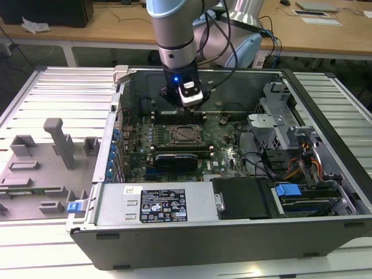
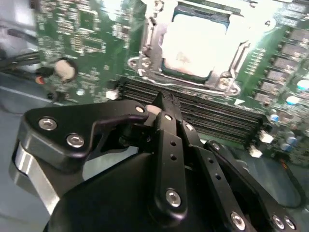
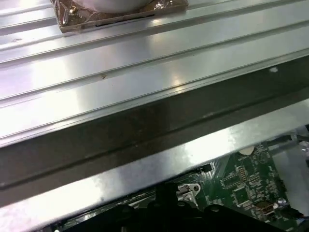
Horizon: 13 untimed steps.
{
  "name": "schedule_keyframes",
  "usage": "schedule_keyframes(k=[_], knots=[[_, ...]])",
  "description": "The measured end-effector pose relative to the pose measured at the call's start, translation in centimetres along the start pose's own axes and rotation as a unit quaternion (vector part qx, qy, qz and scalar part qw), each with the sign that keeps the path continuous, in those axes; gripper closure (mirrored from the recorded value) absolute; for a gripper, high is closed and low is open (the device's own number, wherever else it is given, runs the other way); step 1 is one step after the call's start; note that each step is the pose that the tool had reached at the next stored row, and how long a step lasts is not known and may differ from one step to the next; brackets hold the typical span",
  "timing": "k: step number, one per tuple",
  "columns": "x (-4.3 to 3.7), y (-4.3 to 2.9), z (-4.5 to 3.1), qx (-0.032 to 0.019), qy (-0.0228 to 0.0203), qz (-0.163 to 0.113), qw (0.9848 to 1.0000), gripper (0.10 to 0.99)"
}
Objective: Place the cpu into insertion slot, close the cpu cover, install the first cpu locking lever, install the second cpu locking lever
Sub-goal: 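Install the first cpu locking lever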
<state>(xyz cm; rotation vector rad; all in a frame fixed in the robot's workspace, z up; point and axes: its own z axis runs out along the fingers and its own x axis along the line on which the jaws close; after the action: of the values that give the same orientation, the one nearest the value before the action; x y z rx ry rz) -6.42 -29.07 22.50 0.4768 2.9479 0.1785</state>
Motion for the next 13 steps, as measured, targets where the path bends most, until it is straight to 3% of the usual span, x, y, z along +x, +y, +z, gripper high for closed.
schedule_keyframes(k=[1,2,6,9,13], knots=[[-0.33,0.11,0.06,0.0074,0.0216,0.002,0.9997,0.980],[-0.89,0.28,0.17,0.0178,0.0523,0.005,0.9985,0.980],[-1.16,-0.46,0.10,0.0253,0.0499,0.004,0.9984,0.980],[-1.58,-1.63,-0.01,0.0324,0.0475,0.003,0.9983,0.980],[-1.64,-1.83,-0.02,0.0438,0.0443,-0.004,0.9981,0.980]])
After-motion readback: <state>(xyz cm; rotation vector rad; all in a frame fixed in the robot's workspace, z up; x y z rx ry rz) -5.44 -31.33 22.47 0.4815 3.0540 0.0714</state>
